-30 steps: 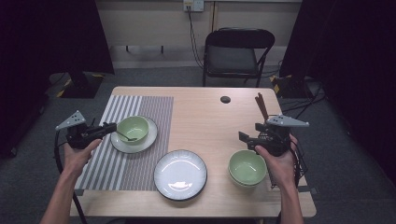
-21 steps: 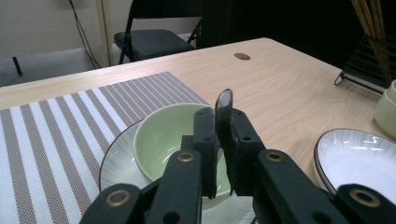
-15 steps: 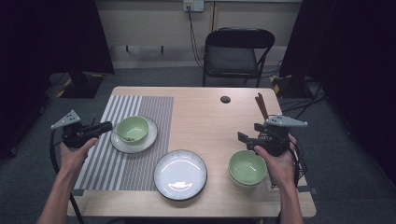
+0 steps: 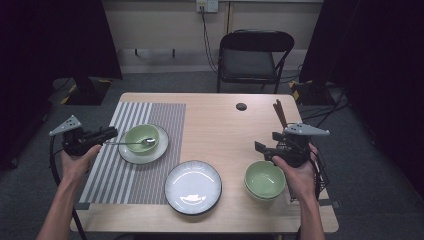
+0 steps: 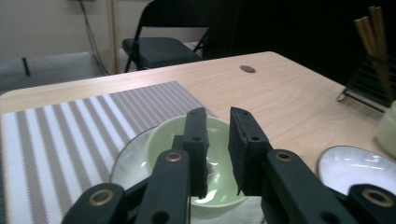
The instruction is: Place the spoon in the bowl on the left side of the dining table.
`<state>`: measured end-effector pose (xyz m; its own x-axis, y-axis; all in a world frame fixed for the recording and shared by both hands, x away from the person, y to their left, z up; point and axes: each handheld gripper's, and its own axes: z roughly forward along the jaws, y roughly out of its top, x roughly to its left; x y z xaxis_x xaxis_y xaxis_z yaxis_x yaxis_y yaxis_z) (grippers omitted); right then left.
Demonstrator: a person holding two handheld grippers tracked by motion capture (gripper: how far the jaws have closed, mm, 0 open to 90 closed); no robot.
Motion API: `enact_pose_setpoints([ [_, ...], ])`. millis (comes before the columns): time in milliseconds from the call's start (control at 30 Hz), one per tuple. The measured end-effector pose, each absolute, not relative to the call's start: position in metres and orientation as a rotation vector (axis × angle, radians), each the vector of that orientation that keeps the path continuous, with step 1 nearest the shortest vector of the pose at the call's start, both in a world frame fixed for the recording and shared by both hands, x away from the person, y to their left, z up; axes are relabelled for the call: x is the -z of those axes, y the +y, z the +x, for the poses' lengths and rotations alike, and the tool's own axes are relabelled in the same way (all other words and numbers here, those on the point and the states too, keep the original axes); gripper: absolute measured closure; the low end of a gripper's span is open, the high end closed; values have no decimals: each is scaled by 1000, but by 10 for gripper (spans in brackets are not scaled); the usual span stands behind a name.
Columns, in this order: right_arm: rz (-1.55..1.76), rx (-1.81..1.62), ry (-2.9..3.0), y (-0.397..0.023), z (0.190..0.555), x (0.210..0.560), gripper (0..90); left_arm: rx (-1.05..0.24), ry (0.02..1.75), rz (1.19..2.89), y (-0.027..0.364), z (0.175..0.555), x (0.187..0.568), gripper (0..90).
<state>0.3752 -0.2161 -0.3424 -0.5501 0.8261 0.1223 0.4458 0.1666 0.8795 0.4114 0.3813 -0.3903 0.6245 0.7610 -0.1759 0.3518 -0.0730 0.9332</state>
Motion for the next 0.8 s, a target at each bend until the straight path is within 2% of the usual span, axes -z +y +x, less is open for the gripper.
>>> enact_pose_setpoints([
  [133, 1203, -1345, 2063, -217, 375, 342, 231, -424, 915, 1711, 373, 407, 393, 803],
  [467, 1209, -1340, 2060, -218, 374, 342, 232, -398, 936, 1771, 370, 399, 414, 789],
  [533, 1208, -1343, 2059, -218, 373, 341, 232, -352, 940, 1737, 373, 399, 421, 788],
  [800, 1212, -1343, 2059, -219, 374, 342, 235, -413, 993, 1777, 377, 402, 430, 747],
])
